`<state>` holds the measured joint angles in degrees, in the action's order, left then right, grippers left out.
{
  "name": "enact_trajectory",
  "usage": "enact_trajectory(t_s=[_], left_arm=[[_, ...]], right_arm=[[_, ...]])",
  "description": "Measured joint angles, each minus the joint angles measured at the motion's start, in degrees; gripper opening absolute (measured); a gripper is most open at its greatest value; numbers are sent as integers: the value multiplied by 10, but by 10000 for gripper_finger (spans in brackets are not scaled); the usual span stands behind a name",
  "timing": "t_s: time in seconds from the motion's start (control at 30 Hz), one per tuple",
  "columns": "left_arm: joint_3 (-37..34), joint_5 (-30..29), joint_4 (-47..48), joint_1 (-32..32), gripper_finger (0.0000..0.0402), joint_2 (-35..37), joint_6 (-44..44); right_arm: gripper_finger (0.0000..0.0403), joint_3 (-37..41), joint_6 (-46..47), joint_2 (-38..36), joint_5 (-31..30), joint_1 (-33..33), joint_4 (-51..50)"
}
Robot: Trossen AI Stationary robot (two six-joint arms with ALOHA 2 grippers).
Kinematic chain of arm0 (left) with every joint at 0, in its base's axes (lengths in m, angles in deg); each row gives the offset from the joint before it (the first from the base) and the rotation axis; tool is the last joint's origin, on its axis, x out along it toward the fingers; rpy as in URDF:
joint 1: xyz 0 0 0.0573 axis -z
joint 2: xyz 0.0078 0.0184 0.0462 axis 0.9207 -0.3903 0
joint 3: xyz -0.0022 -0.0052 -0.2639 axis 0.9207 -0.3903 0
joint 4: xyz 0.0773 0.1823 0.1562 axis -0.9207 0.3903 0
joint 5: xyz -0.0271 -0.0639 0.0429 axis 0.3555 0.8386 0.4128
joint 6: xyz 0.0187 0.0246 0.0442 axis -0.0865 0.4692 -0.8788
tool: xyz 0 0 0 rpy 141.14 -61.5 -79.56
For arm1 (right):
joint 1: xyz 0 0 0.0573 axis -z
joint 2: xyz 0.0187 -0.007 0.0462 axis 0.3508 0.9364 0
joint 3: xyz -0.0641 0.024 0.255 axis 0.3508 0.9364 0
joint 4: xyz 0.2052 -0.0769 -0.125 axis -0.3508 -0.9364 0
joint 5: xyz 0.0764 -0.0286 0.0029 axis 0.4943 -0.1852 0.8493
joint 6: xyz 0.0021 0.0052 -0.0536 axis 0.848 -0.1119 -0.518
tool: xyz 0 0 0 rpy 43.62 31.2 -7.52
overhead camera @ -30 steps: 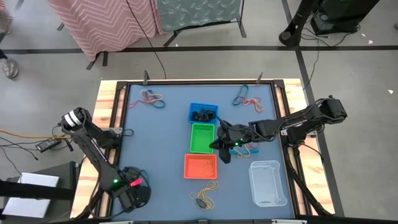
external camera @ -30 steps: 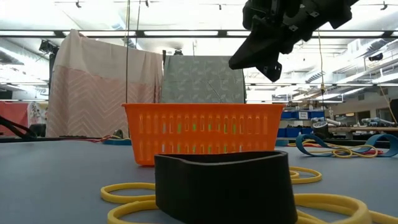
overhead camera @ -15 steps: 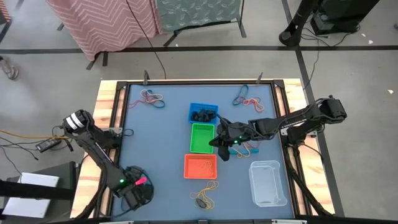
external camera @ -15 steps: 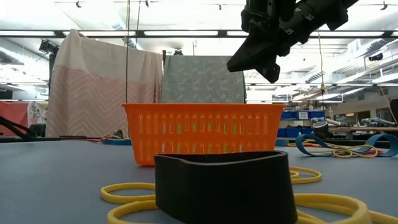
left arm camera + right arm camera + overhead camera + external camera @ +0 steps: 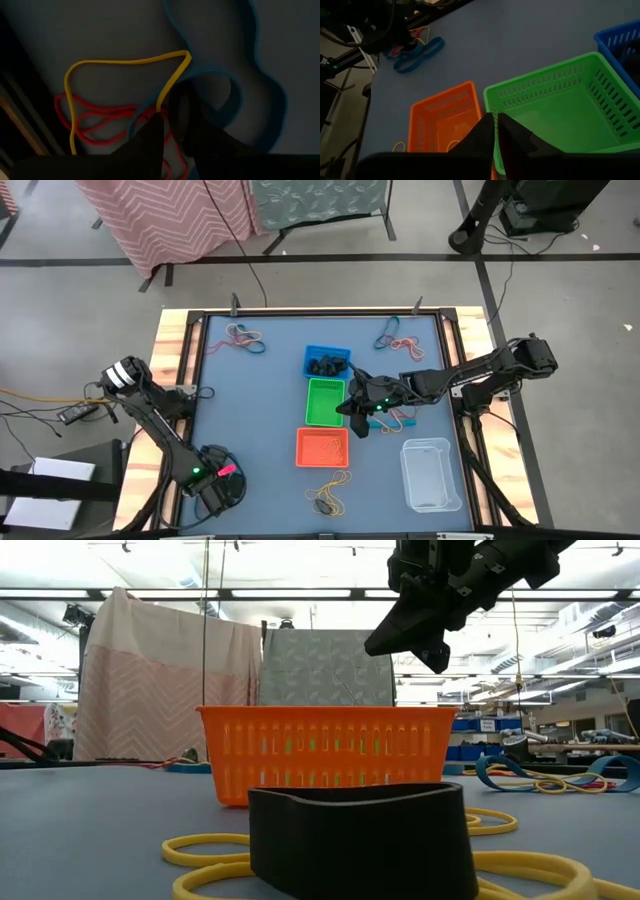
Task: Sort rubber bands into baskets
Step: Put the black rubber band into the blue bin
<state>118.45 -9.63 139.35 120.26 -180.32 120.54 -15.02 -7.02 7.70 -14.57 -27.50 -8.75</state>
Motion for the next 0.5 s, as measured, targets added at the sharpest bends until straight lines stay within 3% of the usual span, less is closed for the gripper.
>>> enact_trajectory(t_s=[0.27,0.5], left_arm=[[0,0,-51,0,90,-34,0],[0,-5,-18,-2,90,-31,0]], right_arm=[[32,0,0,0,-1,0,0],[34,0,0,0,-16,0,-1]])
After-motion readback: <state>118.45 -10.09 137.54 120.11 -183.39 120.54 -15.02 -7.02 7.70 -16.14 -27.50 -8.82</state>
